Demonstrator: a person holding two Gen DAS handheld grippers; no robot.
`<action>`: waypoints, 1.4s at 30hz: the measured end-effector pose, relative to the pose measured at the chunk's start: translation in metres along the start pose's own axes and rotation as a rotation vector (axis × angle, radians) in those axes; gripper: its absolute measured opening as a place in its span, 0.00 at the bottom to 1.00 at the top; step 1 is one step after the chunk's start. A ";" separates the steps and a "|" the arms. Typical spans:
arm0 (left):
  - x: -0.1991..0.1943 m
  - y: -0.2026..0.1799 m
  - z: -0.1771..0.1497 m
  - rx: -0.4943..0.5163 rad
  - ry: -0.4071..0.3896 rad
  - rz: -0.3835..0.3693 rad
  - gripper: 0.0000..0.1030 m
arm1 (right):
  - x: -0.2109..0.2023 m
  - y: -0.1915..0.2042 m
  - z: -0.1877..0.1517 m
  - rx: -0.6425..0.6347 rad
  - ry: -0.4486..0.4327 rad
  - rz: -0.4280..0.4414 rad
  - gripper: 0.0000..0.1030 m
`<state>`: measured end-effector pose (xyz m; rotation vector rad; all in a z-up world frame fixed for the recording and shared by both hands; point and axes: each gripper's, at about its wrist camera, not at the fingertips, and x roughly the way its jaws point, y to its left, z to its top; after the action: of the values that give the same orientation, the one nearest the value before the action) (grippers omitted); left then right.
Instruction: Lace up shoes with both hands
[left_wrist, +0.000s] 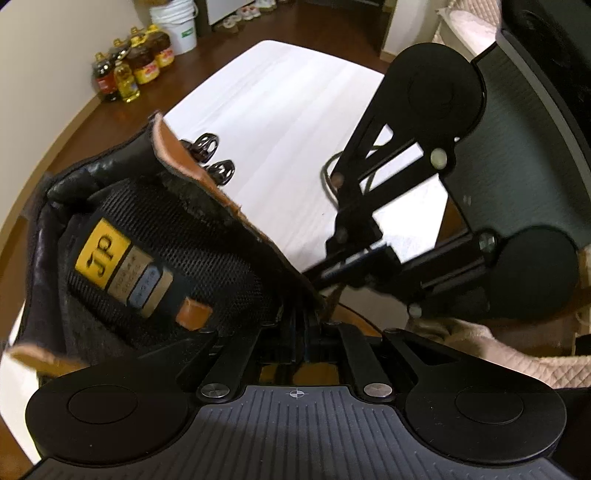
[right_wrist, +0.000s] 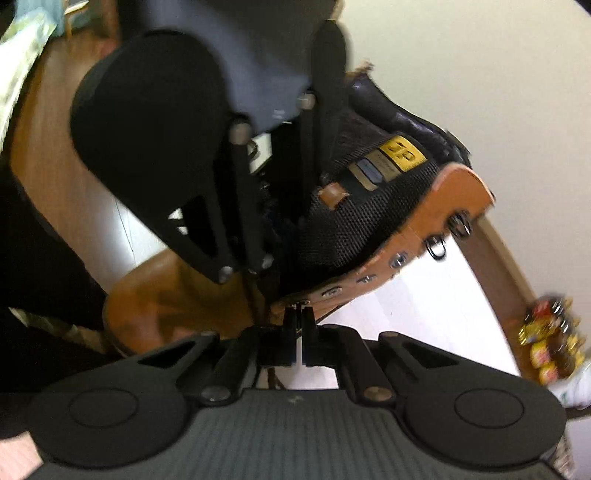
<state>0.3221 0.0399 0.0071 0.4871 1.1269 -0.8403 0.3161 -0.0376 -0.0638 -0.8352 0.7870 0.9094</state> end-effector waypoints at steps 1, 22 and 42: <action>-0.005 0.000 -0.003 0.004 -0.004 -0.006 0.12 | -0.002 -0.001 -0.004 0.021 0.019 -0.014 0.03; -0.010 0.130 -0.145 -0.043 0.222 0.220 0.18 | -0.041 0.008 -0.027 0.401 0.225 -0.180 0.03; -0.004 0.139 -0.135 0.015 0.222 0.086 0.01 | -0.040 -0.009 -0.014 0.578 0.275 -0.217 0.03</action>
<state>0.3519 0.2226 -0.0494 0.6484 1.2938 -0.7333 0.3050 -0.0671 -0.0335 -0.5201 1.1053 0.3411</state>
